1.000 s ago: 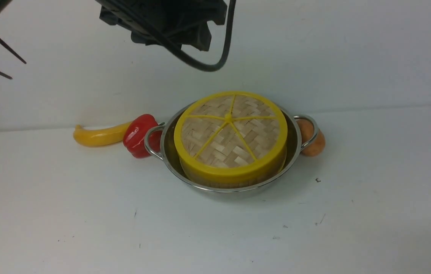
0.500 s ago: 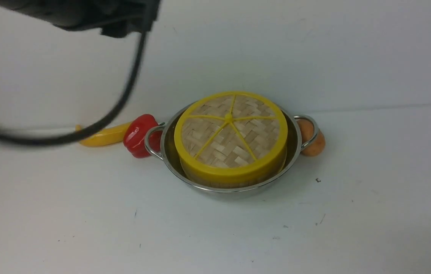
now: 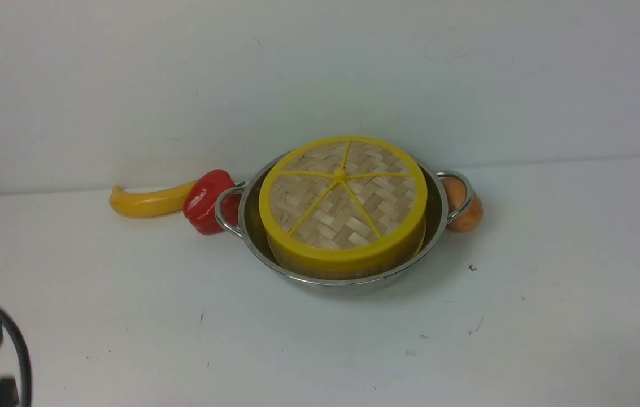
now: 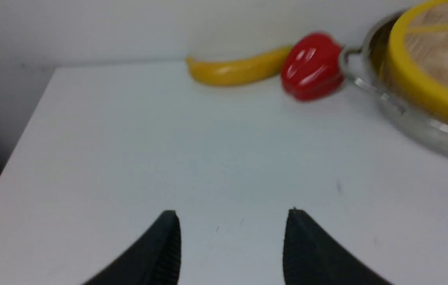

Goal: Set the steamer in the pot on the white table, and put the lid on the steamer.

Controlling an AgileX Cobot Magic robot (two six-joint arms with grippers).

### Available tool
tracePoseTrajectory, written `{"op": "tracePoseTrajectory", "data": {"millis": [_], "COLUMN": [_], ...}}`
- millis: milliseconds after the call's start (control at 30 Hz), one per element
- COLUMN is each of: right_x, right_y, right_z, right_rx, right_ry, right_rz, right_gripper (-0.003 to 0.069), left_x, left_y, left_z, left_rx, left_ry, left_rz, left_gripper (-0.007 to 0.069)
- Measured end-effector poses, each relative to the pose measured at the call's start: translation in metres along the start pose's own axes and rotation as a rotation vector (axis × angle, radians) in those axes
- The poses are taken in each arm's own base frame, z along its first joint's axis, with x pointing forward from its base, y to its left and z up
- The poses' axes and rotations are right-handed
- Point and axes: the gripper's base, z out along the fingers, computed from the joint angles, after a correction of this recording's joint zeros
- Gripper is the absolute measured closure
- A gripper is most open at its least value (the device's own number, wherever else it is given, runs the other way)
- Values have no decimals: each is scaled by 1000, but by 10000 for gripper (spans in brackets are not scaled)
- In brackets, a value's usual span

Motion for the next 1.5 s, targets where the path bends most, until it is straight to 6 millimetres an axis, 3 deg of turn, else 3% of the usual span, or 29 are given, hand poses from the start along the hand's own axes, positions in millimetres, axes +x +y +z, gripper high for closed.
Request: {"op": "tracePoseTrajectory", "data": {"millis": [133,300,600,1500], "right_x": [0,0,0,0], "right_y": [0,0,0,0], "right_z": [0,0,0,0], "right_rx": [0,0,0,0], "right_ry": [0,0,0,0], "right_rz": [0,1,1,20], "right_gripper": [410,410,410,410], "left_x": [59,86,101,101], "left_y": [1,-2,-1,-1], "left_z": [3,-1,-6,-6], "left_rx": [-36,-27,-34,-34], "left_ry": [-75,-232,-157,-156], "left_rz": [21,30,54,57], "left_gripper": [293,293,293,293]}}
